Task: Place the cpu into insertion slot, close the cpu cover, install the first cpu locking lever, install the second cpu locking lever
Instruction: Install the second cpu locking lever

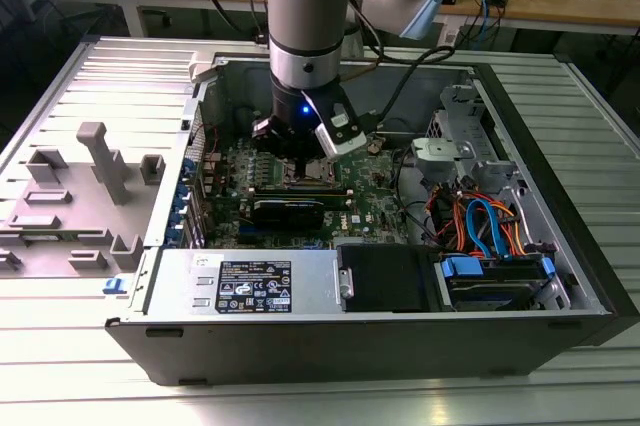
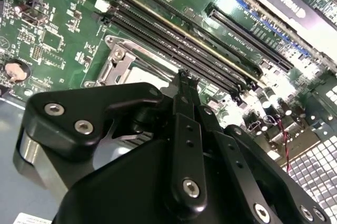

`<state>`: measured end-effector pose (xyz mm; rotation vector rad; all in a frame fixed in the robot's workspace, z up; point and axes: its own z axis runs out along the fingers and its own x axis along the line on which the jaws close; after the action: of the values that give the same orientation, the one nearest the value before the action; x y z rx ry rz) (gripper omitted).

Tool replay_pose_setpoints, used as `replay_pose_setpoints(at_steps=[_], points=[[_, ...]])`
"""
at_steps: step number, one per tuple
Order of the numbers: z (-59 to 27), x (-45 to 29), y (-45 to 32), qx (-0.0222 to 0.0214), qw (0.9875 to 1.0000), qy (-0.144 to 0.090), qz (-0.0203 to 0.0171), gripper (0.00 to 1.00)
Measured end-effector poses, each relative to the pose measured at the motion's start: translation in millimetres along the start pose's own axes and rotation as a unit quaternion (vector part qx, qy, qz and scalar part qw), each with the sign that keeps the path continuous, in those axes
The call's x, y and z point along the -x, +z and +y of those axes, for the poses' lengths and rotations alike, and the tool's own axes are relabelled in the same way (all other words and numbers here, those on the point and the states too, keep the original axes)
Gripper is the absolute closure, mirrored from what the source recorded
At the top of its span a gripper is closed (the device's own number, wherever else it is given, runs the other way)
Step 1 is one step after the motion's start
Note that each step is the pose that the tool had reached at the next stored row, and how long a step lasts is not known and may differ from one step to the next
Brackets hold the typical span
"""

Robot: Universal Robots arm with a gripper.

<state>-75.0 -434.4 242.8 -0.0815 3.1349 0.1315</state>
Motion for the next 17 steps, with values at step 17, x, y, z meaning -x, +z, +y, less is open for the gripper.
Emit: replay_pose_setpoints(at_steps=[17], points=[[-6.4,-0.5,2.5,0.0,1.0,0.0,0.0002,0.89]])
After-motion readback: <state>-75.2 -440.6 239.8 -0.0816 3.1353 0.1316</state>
